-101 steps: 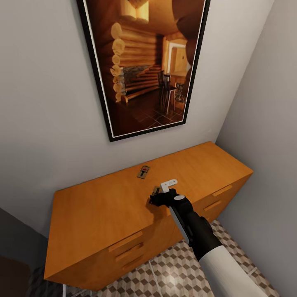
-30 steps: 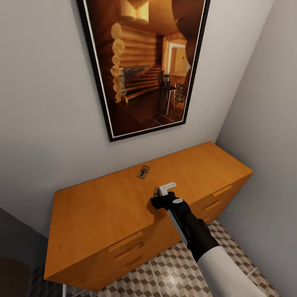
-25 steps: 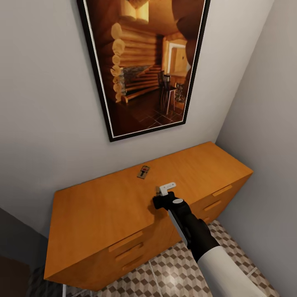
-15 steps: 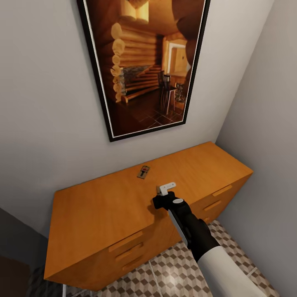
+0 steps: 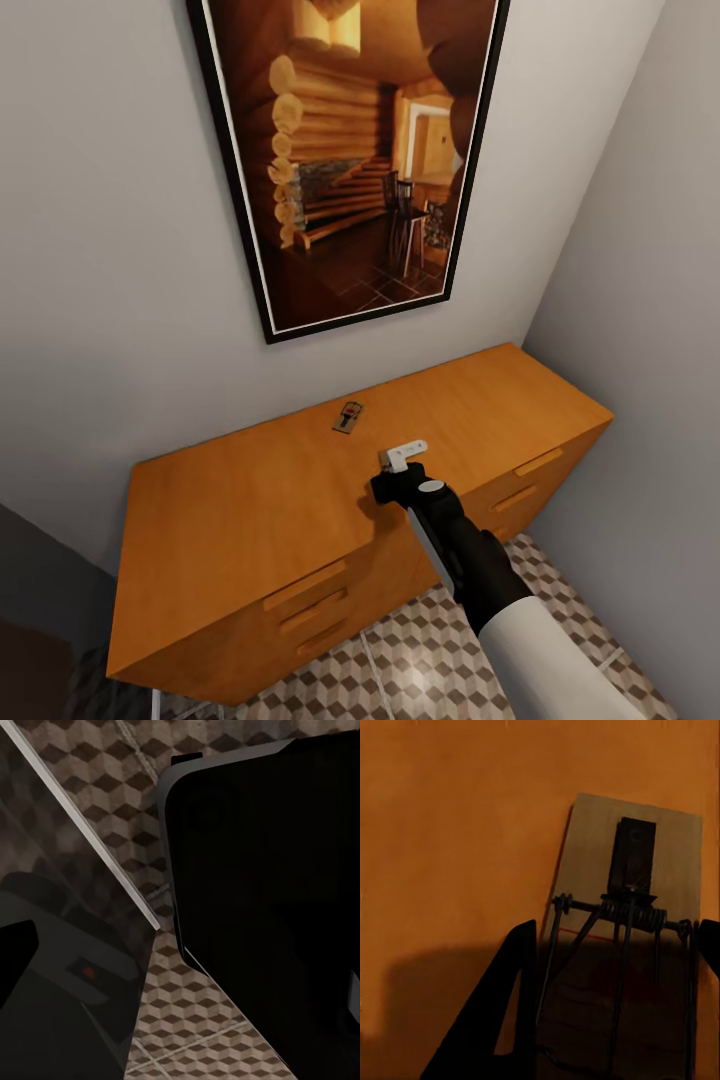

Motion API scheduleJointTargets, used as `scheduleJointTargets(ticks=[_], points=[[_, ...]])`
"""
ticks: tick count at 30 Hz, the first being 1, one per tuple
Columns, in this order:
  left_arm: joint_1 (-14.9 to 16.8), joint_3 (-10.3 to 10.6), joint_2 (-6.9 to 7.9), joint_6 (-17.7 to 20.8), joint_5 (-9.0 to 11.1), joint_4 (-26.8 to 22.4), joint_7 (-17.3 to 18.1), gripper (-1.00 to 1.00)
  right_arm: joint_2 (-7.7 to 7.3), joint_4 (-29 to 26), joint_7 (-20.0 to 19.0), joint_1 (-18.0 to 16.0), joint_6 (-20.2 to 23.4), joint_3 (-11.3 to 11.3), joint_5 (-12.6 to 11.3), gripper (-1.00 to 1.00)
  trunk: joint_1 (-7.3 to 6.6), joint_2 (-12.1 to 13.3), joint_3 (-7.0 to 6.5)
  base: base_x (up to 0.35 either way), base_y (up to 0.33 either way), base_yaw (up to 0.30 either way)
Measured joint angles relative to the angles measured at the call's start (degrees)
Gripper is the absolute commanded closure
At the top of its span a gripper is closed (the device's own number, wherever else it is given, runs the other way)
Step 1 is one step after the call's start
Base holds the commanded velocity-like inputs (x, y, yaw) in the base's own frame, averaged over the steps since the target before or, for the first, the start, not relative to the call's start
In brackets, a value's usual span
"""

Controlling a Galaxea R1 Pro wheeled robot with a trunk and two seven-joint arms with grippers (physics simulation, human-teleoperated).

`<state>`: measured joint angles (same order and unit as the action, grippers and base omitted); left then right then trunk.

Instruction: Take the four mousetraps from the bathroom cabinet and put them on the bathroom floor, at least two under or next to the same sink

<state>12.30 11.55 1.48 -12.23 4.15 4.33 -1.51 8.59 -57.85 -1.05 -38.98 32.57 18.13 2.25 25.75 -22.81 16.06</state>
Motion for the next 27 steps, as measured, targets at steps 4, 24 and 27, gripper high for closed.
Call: scheduleJointTargets(ticks=[4, 24, 27], points=[[0.0, 0.0, 0.01, 0.0, 0.0, 0.0, 0.0, -1.0, 0.02, -1.6, -0.02, 0.0, 0.49, -0.03, 0.0, 1.0, 0.0, 0.0, 0.0, 0.0, 0.0, 0.0], [0.0, 0.0, 0.04, 0.0, 0.0, 0.0, 0.0, -1.0, 0.2, -23.34, 0.5, 0.01, 20.02, -0.05, 0.09, 1.0, 0.0, 0.0, 0.0, 0.0, 0.0, 0.0], [0.0, 0.0, 0.04, 0.0, 0.0, 0.0, 0.0, -1.0, 0.86, -25.17, 1.61, 0.01, 21.43, -0.07, 0.08, 1.0, 0.0, 0.0, 0.0, 0.0, 0.0, 0.0]])
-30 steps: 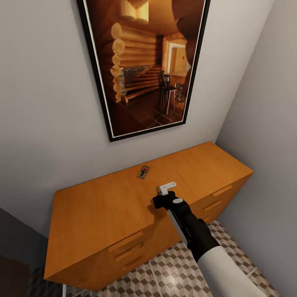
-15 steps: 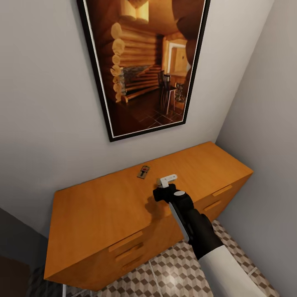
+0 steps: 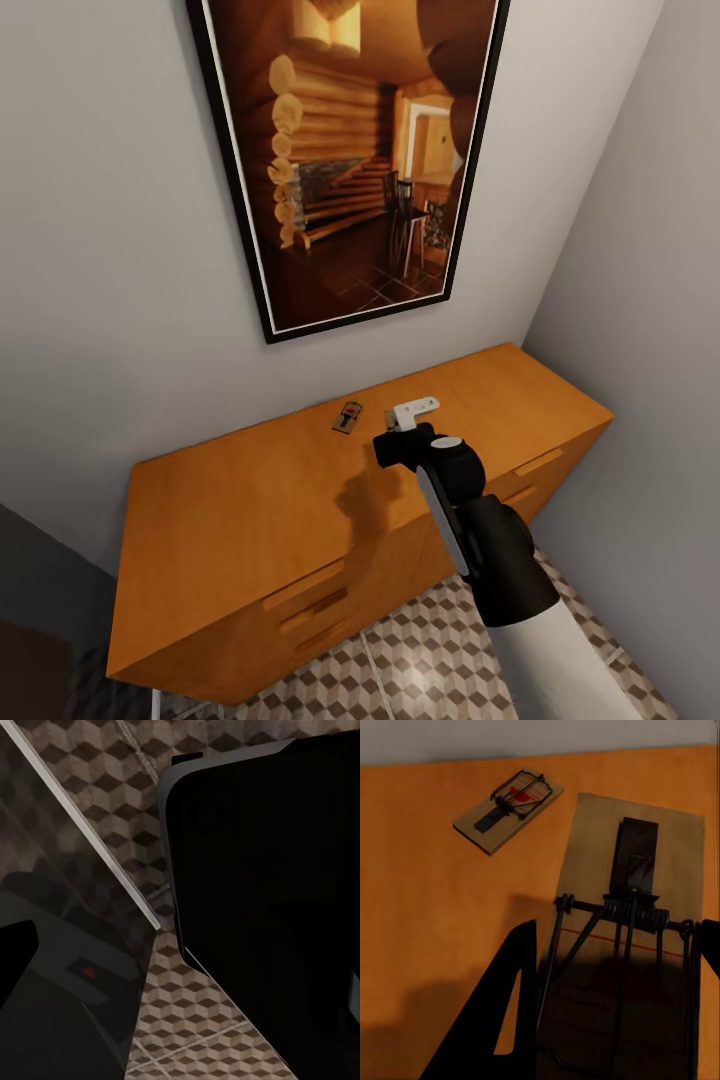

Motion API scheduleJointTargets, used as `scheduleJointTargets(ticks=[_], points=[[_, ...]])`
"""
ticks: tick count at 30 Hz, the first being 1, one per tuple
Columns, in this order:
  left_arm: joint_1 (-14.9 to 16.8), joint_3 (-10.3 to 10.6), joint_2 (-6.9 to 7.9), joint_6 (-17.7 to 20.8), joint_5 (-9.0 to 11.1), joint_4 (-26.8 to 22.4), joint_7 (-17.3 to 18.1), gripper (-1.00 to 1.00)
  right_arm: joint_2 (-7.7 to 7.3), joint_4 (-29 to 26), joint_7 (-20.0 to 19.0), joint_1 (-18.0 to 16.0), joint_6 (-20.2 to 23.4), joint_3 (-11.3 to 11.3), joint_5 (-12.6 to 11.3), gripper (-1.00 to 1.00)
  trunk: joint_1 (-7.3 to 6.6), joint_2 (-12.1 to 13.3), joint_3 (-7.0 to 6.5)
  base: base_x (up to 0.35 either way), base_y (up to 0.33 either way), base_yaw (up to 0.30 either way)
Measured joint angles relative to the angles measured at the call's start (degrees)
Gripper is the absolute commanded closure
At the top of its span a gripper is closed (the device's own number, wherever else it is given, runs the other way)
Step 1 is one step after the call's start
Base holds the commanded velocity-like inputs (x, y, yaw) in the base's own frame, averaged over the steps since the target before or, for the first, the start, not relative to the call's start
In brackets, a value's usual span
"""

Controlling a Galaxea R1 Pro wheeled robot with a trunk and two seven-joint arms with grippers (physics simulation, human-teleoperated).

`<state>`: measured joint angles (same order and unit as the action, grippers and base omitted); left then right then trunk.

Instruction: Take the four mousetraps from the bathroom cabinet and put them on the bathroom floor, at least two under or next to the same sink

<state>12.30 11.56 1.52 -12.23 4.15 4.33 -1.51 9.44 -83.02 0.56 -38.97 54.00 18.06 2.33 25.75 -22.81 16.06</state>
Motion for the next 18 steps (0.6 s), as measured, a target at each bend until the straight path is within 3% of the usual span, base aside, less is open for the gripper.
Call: scheduleJointTargets(ticks=[10, 18], points=[[0.0, 0.0, -0.02, 0.01, 0.0, 0.0, 0.01, -1.0, 0.4, -0.36, 0.77, 0.0, 0.37, -0.01, 0.05, 1.0, 0.01, 0.0, 0.0, -0.02, -0.023, 0.0], [0.0, 0.0, -0.09, 0.01, 0.0, 0.0, 0.01, -1.0, 0.34, -0.35, 0.87, 0.01, 0.39, -0.01, 0.1, 1.0, 0.03, 0.01, 0.0, -0.246, -0.136, 0.0]])
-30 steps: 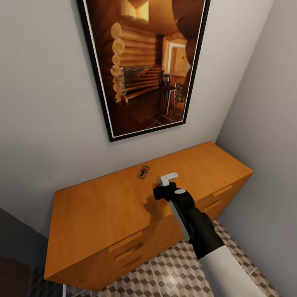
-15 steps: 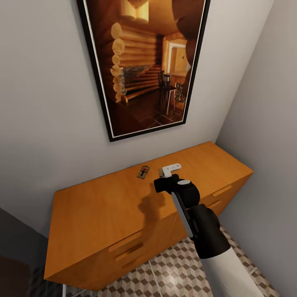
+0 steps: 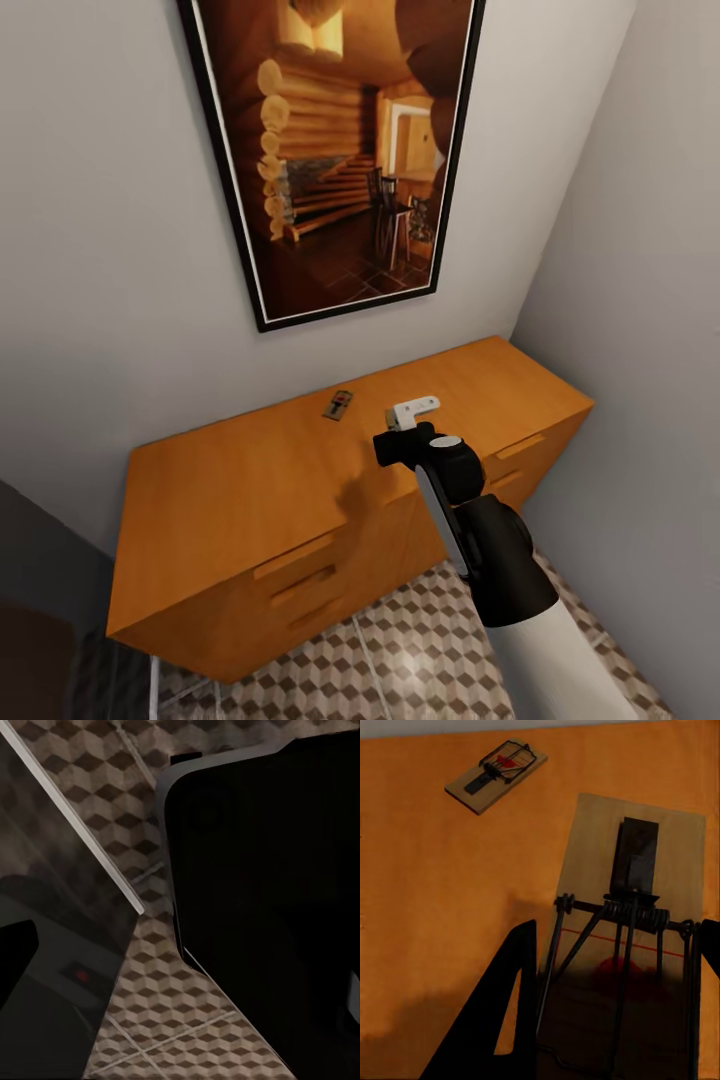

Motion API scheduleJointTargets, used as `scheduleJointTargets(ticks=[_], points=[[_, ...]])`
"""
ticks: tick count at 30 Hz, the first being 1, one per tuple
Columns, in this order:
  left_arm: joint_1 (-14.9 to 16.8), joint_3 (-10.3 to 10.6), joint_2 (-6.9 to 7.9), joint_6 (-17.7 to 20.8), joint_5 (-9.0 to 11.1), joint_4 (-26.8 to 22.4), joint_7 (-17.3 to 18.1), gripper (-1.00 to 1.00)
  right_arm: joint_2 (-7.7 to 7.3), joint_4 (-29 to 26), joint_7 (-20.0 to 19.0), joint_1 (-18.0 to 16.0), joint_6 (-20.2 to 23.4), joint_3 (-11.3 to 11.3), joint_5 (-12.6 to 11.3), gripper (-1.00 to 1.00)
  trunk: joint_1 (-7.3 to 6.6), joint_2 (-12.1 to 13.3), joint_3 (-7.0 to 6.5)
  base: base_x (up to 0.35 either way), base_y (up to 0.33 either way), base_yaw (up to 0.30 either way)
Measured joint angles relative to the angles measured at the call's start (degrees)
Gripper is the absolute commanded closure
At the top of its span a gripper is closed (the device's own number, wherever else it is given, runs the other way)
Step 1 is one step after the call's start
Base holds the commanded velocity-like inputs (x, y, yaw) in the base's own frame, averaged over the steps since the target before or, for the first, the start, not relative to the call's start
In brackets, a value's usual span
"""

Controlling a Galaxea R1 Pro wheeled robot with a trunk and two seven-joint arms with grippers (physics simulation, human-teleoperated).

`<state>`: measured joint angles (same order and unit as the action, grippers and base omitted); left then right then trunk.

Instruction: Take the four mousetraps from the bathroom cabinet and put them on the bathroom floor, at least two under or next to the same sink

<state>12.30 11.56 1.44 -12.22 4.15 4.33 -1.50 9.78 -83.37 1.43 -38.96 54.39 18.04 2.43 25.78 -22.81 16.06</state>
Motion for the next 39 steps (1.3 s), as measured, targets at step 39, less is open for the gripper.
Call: scheduleJointTargets(ticks=[39], points=[[0.0, 0.06, -0.18, 0.0, 0.0, 0.0, 0.17, -1.0, -0.17, 0.23, 0.0, -0.01, -0.08, 0.16, -0.08, 1.0, -0.01, 0.0, 0.0, -0.258, -0.175, 0.0]])
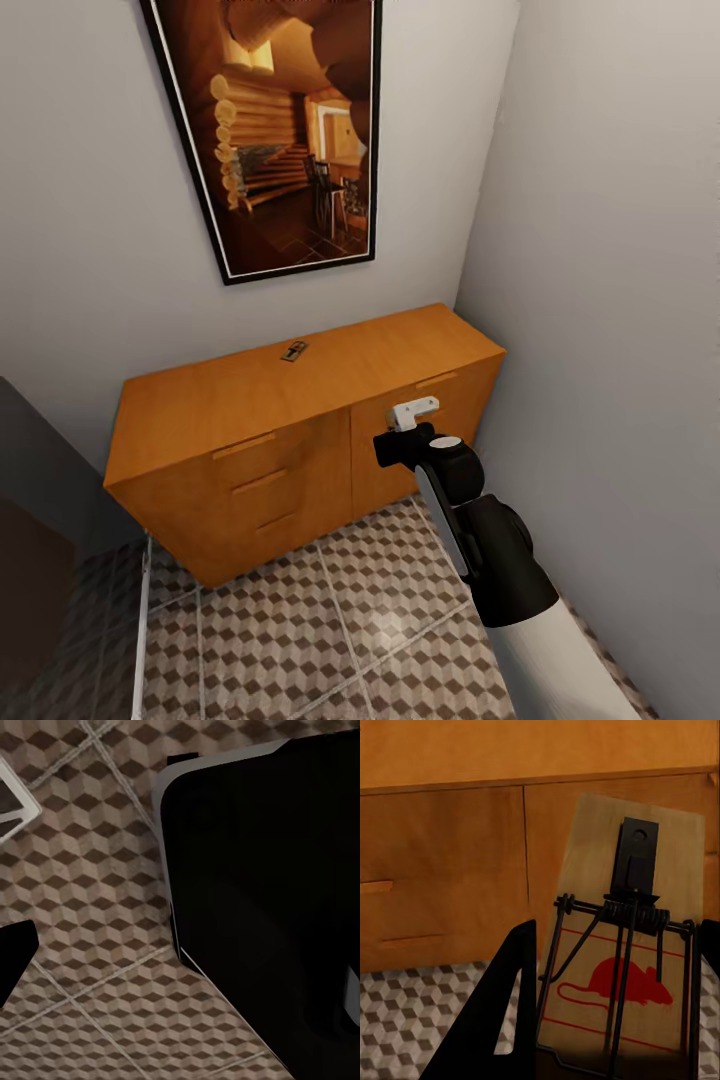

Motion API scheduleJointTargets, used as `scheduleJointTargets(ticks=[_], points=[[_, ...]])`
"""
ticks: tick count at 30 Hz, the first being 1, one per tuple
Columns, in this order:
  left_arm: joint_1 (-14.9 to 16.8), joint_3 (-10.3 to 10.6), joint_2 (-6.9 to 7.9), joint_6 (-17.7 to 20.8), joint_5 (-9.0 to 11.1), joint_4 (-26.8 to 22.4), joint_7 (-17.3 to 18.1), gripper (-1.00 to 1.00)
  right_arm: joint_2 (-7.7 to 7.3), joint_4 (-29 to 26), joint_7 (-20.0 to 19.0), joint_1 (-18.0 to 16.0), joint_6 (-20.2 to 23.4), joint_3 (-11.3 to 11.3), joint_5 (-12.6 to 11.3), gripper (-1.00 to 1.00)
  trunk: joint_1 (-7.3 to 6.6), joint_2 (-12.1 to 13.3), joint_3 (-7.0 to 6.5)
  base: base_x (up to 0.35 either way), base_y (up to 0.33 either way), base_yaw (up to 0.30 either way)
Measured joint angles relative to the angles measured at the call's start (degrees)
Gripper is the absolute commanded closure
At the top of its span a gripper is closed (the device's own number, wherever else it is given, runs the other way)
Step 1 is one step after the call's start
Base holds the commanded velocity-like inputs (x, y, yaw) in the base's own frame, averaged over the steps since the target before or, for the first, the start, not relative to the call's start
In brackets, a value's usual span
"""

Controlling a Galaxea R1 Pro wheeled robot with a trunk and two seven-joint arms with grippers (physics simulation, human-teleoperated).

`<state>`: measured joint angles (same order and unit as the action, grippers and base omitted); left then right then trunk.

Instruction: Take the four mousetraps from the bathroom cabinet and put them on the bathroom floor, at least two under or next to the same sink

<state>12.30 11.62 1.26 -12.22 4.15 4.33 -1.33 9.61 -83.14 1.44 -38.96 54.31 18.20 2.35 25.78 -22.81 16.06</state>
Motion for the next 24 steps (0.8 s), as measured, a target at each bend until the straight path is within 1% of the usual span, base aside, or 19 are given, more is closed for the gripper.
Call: scheduleJointTargets(ticks=[3, 4, 8, 11, 13, 14, 15, 17, 18, 22, 24], points=[[0.0, 0.0, 0.0, 0.0, 0.0, 0.0, 0.01, -1.0, -0.16, 0.23, 0.44, 0.02, -0.04, -0.01, 0.02, 1.0, 0.0, 0.0, 0.0, -0.211, -0.157, 0.0], [0.0, -0.05, 0.0, 0.0, 0.0, 0.0, -0.01, -1.0, -0.32, 0.59, 1.15, 0.0, -0.13, -0.06, 0.08, 1.0, -0.01, 0.0, 0.0, -0.123, -0.099, 0.0], [0.0, -0.06, 0.0, -0.01, 0.0, 0.0, 0.0, -1.0, -0.46, 1.93, 1.42, 0.0, -0.34, -0.07, 0.0, 1.0, -0.02, 0.0, 0.0, -0.051, -0.042, 0.0], [0.0, -0.06, 0.03, -0.01, 0.0, 0.0, -0.01, -1.0, -0.74, 4.75, 1.45, 0.01, -1.03, -0.08, -0.01, 1.0, -0.02, 0.0, 0.0, -0.006, -0.005, 0.0], [0.0, -0.07, 0.06, -0.01, 0.0, 0.0, -0.02, -1.0, -1.1, 7.22, 1.42, 0.0, -2.65, -0.08, 0.02, 1.0, -0.02, 0.0, 0.0, -0.002, -0.001, 0.0], [0.0, -0.07, 0.07, -0.01, 0.0, 0.0, -0.01, -1.0, -1.4, 9.0, 1.41, 0.02, -4.12, -0.08, 0.0, 1.0, -0.02, 0.0, 0.0, 0.0, 0.0, 0.0], [0.0, -0.07, 0.08, -0.01, 0.0, 0.0, -0.01, -1.0, -1.89, 12.12, 1.39, 0.01, -7.09, -0.09, -0.02, 1.0, -0.02, 0.01, 0.01, 0.0, 0.0, 0.0], [0.0, -0.06, 0.08, -0.01, 0.0, 0.0, -0.02, -1.0, -2.38, 17.1, 1.27, 0.0, -11.5, -0.1, -0.09, 1.0, -0.02, 0.0, 0.01, 0.0, 0.0, 0.0], [0.0, -0.06, 0.09, -0.01, 0.0, 0.0, -0.01, -1.0, -2.62, 20.53, 1.1, 0.03, -14.44, -0.11, -0.15, 1.0, -0.02, 0.01, 0.01, 0.0, 0.0, 0.0], [0.0, -0.07, 0.06, -0.01, 0.0, 0.0, -0.07, -1.0, -2.87, 29.51, 0.92, 0.04, -21.53, -0.13, -0.2, 1.0, -0.02, 0.0, 0.01, 0.0, 0.0, 0.0], [0.0, -0.07, 0.08, -0.01, 0.0, 0.0, -0.06, -1.0, -2.9, 34.87, 0.89, 0.03, -25.99, -0.16, -0.21, 1.0, -0.02, 0.0, 0.01, 0.0, 0.0, 0.0]])
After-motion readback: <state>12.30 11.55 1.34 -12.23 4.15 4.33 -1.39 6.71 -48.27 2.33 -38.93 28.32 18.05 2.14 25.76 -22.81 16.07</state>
